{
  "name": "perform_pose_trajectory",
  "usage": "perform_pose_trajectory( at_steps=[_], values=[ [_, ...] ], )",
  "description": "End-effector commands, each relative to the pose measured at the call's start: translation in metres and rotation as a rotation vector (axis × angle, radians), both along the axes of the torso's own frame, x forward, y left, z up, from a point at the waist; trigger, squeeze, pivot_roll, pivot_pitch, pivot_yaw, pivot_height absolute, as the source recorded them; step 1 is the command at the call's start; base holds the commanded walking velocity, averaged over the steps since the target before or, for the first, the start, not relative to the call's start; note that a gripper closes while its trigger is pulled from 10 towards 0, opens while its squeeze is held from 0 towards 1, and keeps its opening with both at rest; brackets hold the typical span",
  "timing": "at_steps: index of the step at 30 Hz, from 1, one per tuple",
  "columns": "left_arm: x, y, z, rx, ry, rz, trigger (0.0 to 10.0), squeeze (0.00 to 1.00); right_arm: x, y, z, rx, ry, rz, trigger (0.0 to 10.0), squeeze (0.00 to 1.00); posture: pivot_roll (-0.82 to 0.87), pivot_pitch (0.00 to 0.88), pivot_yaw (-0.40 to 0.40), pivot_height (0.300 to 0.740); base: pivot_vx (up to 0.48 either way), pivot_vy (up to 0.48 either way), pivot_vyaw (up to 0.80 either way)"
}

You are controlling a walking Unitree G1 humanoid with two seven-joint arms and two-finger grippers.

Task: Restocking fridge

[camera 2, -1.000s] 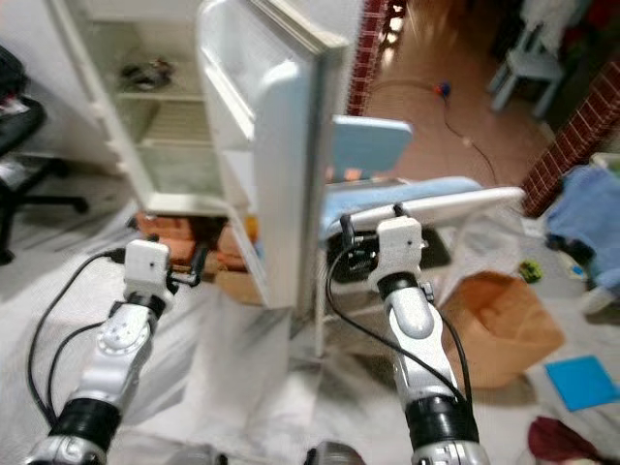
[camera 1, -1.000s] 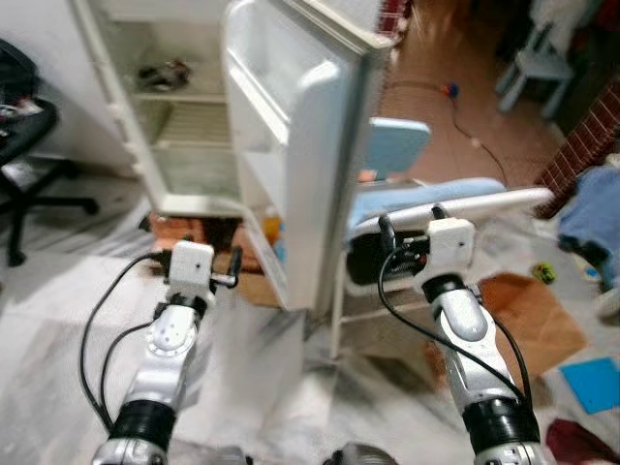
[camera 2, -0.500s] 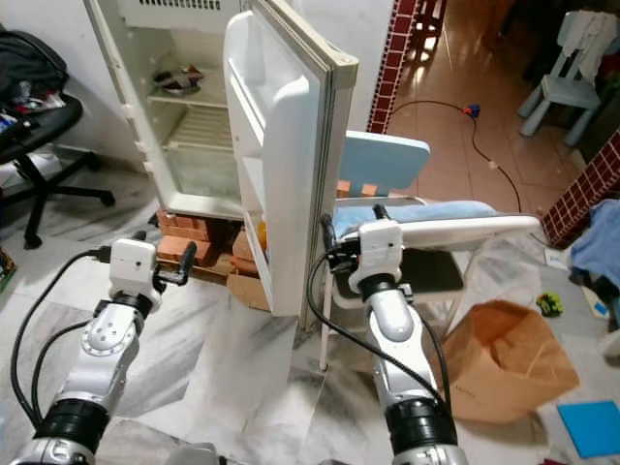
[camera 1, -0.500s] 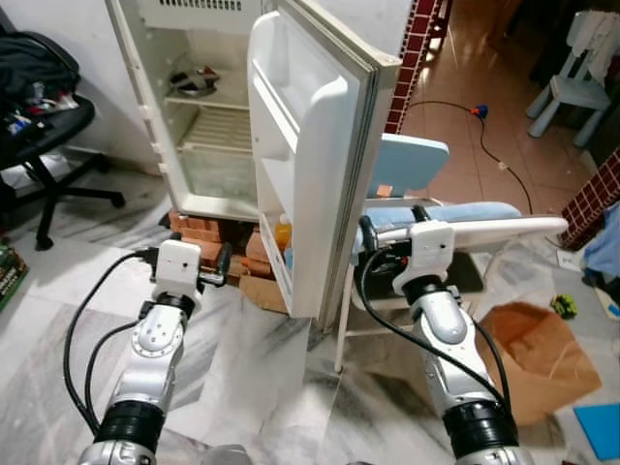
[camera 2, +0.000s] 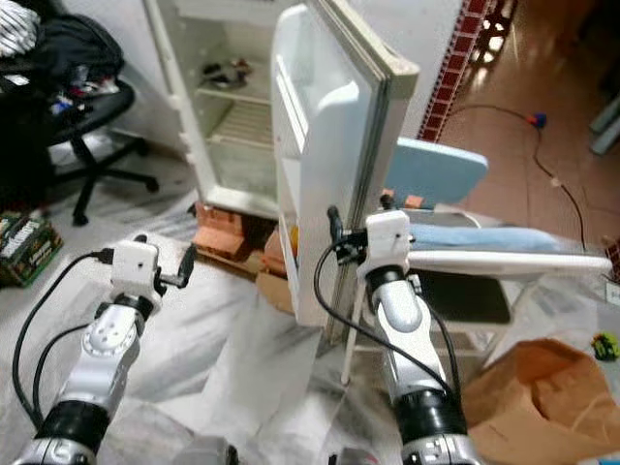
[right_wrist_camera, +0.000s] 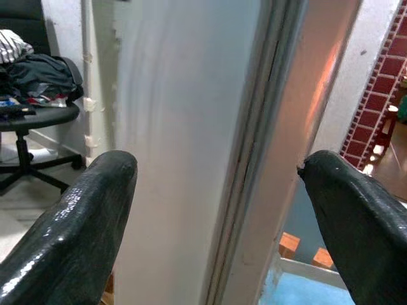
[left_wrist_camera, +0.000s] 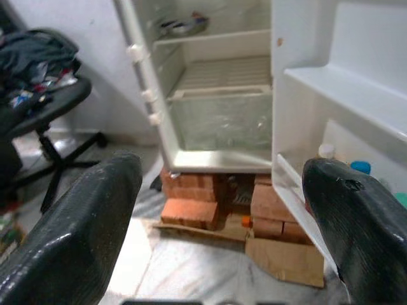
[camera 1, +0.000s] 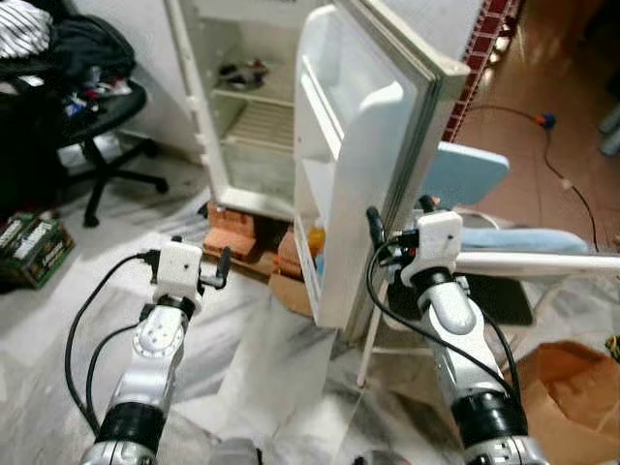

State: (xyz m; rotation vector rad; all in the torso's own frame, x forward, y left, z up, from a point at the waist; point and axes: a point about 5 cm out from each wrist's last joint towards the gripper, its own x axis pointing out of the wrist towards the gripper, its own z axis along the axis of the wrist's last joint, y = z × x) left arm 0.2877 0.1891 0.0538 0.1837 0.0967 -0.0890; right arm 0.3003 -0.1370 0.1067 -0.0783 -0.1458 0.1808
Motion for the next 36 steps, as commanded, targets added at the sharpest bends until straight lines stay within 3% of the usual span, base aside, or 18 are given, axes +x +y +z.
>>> perform_pose_trajectory(
  at_steps=[1,6,11,20,25,28,30,32,35,36],
  values=[
    [-0.001,0.005,-0.002,-0.007,0.027,0.009,10.0,0.0,0.003,0.002,0.004,0.006,-0.013,0.0,10.0,0.0,0.04,0.0,-0.041,0.74,0.0,0.0,0.0],
    [-0.01,0.004,-0.009,-0.024,0.072,-0.009,10.0,0.0,0.006,0.002,0.005,-0.002,-0.016,-0.007,10.0,0.0,0.04,0.0,-0.04,0.74,0.0,0.0,0.0],
    [-0.03,0.006,-0.022,-0.073,0.151,-0.001,10.0,0.0,0.016,-0.002,0.005,-0.023,0.012,-0.077,10.0,0.0,0.06,0.0,-0.049,0.74,0.0,0.0,0.0],
    [-0.047,0.01,-0.017,-0.082,0.162,0.024,10.0,0.0,0.044,-0.014,0.008,-0.034,0.086,-0.214,10.0,0.0,0.09,0.072,-0.062,0.74,0.0,0.0,0.0],
    [-0.053,0.01,-0.018,-0.075,0.168,0.026,10.0,0.0,0.054,-0.013,0.017,-0.007,0.075,-0.211,10.0,0.0,0.1,0.073,-0.066,0.74,0.0,0.0,0.0],
    [-0.053,0.01,-0.017,-0.081,0.17,0.034,10.0,0.0,0.055,0.011,0.032,0.167,0.049,0.038,10.0,0.0,0.09,0.072,-0.069,0.74,0.0,0.0,0.0],
    [-0.051,0.008,-0.016,-0.083,0.169,0.031,10.0,0.0,0.04,0.037,0.044,0.3,0.046,0.36,10.0,0.0,0.09,0.07,-0.07,0.74,0.0,0.0,0.0],
    [-0.05,0.007,-0.015,-0.086,0.173,0.029,10.0,0.0,0.021,0.052,0.052,0.349,0.042,0.6,10.0,0.0,0.08,0.067,-0.069,0.74,0.0,0.0,0.0],
    [-0.048,0.003,-0.015,-0.092,0.177,0.017,10.0,0.0,0.003,0.052,0.048,0.335,0.08,0.722,10.0,0.0,0.07,0.062,-0.069,0.74,0.0,0.0,0.0],
    [-0.047,0.001,-0.016,-0.092,0.177,0.008,10.0,0.0,-0.001,0.046,0.036,0.269,0.105,0.686,10.0,0.0,0.06,0.061,-0.066,0.74,0.0,0.0,0.0]
  ],
)
